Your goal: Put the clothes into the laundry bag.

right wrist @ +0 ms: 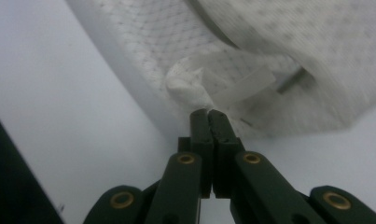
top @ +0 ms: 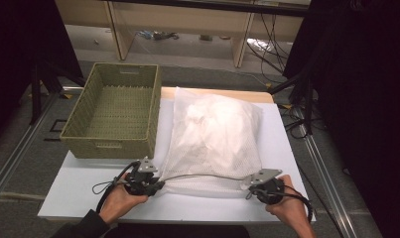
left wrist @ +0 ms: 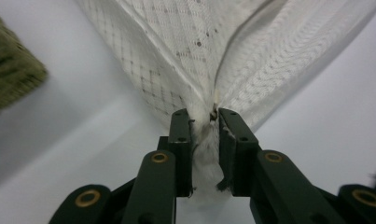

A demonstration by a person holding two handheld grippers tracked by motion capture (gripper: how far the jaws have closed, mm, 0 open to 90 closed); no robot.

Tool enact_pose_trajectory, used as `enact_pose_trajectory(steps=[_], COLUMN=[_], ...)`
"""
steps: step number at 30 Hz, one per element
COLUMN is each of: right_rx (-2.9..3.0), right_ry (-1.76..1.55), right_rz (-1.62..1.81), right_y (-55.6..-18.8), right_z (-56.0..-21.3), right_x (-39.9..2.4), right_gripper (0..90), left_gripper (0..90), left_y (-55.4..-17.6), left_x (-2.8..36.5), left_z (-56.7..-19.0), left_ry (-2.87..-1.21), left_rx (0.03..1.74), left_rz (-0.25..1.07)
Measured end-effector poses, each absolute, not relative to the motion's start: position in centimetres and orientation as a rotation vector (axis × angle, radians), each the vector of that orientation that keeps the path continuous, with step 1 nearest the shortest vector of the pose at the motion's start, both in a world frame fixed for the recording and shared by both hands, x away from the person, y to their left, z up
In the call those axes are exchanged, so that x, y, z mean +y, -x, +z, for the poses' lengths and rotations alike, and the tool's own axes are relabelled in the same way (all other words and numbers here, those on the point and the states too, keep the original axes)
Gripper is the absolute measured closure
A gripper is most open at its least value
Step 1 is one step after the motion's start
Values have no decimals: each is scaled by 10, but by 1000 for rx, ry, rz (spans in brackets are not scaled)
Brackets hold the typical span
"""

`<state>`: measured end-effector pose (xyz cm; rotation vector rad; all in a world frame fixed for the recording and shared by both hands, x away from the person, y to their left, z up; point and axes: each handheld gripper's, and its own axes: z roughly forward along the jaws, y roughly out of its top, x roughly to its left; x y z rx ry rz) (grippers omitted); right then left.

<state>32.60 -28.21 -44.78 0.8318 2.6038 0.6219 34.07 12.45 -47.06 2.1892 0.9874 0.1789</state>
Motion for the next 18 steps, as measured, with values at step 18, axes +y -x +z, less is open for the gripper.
enact_pose_trajectory(steps=[18], right_rx=[2571], right_ry=[-1108], right_rz=[685], right_y=[-285], right_z=[-453], right_x=[-337], right_gripper=[896], left_gripper=[891], left_y=[-332], left_x=[140], left_z=[-475], left_ry=[-2269], left_rx=[962], left_rz=[213])
